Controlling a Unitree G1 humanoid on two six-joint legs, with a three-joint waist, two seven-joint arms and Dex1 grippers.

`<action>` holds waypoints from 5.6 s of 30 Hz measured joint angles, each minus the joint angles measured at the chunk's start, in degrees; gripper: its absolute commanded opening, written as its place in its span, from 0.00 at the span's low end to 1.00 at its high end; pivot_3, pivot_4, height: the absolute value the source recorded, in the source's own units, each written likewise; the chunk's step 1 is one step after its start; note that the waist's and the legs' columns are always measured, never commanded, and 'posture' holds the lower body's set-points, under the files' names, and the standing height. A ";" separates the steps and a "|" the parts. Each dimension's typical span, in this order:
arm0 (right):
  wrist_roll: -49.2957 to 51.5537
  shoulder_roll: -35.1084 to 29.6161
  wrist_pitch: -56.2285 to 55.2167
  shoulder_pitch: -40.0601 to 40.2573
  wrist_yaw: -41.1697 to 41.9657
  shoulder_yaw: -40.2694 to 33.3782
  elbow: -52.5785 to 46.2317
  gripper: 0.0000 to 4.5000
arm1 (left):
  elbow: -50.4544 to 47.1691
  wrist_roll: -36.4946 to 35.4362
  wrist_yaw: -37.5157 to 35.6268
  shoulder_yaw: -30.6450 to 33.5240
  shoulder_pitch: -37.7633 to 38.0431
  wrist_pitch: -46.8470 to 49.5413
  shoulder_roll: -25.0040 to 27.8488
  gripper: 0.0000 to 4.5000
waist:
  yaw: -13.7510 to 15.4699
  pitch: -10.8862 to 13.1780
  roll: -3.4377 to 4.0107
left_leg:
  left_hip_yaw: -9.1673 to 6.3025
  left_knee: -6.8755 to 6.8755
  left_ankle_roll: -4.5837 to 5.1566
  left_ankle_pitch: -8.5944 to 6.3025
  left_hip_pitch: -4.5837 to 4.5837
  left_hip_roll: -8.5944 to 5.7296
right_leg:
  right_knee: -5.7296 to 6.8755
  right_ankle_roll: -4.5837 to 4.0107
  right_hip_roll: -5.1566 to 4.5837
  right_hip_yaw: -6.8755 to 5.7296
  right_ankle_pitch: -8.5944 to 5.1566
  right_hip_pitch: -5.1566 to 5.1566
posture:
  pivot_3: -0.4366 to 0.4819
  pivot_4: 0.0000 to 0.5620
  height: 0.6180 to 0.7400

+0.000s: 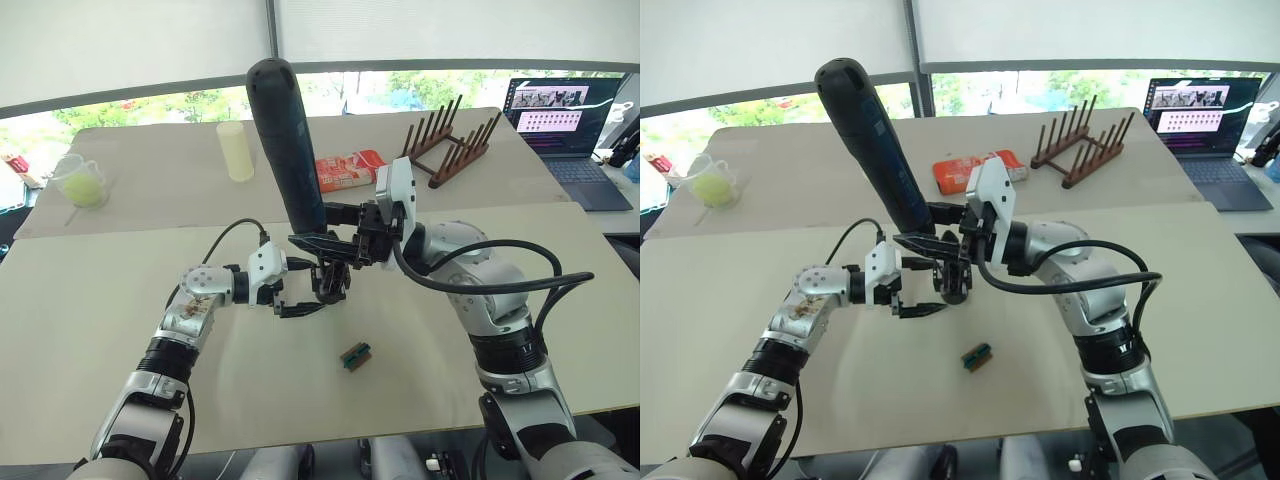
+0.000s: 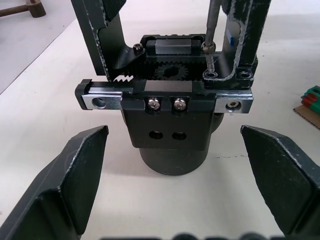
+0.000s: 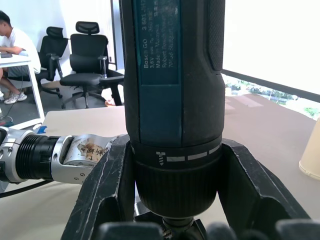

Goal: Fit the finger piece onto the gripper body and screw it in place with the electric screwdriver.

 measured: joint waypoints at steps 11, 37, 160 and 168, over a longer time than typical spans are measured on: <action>-0.70 0.08 -0.18 0.00 0.13 0.01 0.35 0.42 | 0.00 0.00 0.04 0.00 0.00 0.00 -0.05 1.00 | 0.00 0.00 0.00 | 0.00 0.00 0.00 0.00 0.00 0.00 | 0.00 0.00 0.01 0.00 0.00 0.00 | 0.48 0.27 1.00; 0.57 0.10 0.16 0.02 -0.51 0.01 -1.98 0.42 | 0.00 0.00 0.03 -0.01 0.00 0.00 -0.25 1.00 | 0.00 0.00 0.00 | 0.00 0.00 0.00 0.00 0.00 0.00 | 0.00 0.00 0.01 0.00 0.00 0.00 | 0.48 0.27 1.00; 1.75 -0.67 -0.24 3.03 -1.37 -2.15 2.51 0.42 | 19.77 4.74 -0.93 -0.70 -8.53 -9.53 -8.46 0.63 | 0.19 -0.19 -0.08 | -0.01 0.09 0.01 0.00 0.13 0.00 | 0.00 0.02 -0.05 -0.01 0.01 0.22 | 0.48 0.27 1.00; 1.86 -1.84 -0.21 3.06 0.54 -1.87 3.20 0.42 | 19.78 5.09 -0.75 -0.70 -8.53 -9.51 -8.48 0.63 | 0.20 -0.25 -0.11 | -0.02 0.09 0.01 0.00 0.19 0.02 | -0.01 0.02 -0.06 0.00 0.01 0.30 | 0.48 0.27 1.00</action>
